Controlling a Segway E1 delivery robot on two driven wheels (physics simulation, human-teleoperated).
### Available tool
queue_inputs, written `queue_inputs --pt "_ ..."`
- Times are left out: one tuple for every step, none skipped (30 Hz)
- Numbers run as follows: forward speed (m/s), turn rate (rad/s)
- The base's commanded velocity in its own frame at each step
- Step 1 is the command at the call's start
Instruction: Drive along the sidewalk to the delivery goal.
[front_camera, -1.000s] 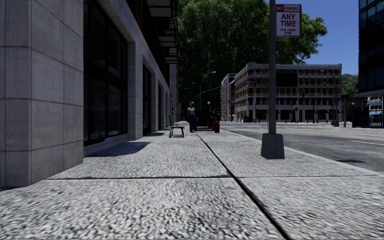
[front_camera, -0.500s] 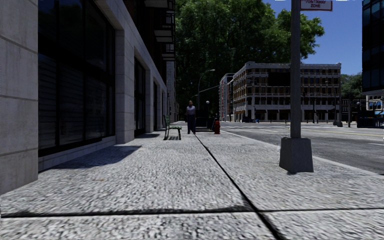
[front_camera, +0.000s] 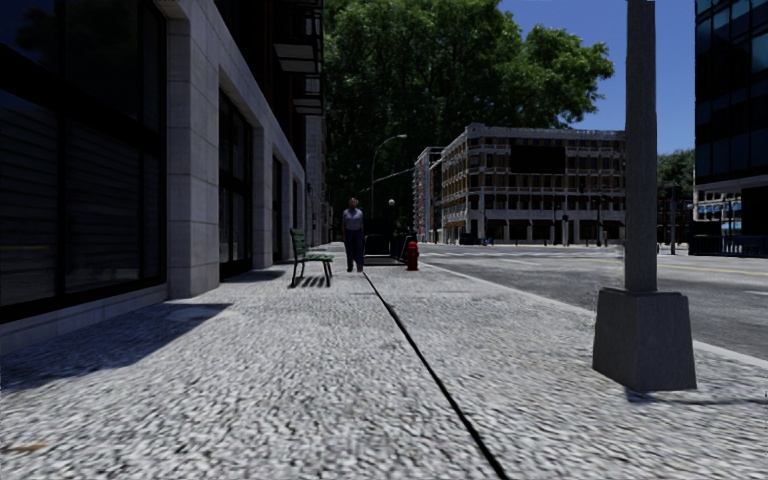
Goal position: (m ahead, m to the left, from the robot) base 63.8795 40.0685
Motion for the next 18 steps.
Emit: queue_inputs --pt "1.97 0.0" --pt "1.97 0.0" --pt "1.97 0.0" --pt "1.97 0.0" --pt "1.97 0.0" --pt "1.97 0.0" --pt "1.97 0.0" --pt "1.97 0.0" --pt "1.97 -0.04" --pt "1.97 -0.06" --pt "1.97 -0.06" --pt "1.97 -0.1" --pt "1.97 -0.18" --pt "1.97 -0.31" --pt "1.97 -0.31" --pt "1.97 -0.37" --pt "1.97 -0.38" --pt "1.97 -0.4"
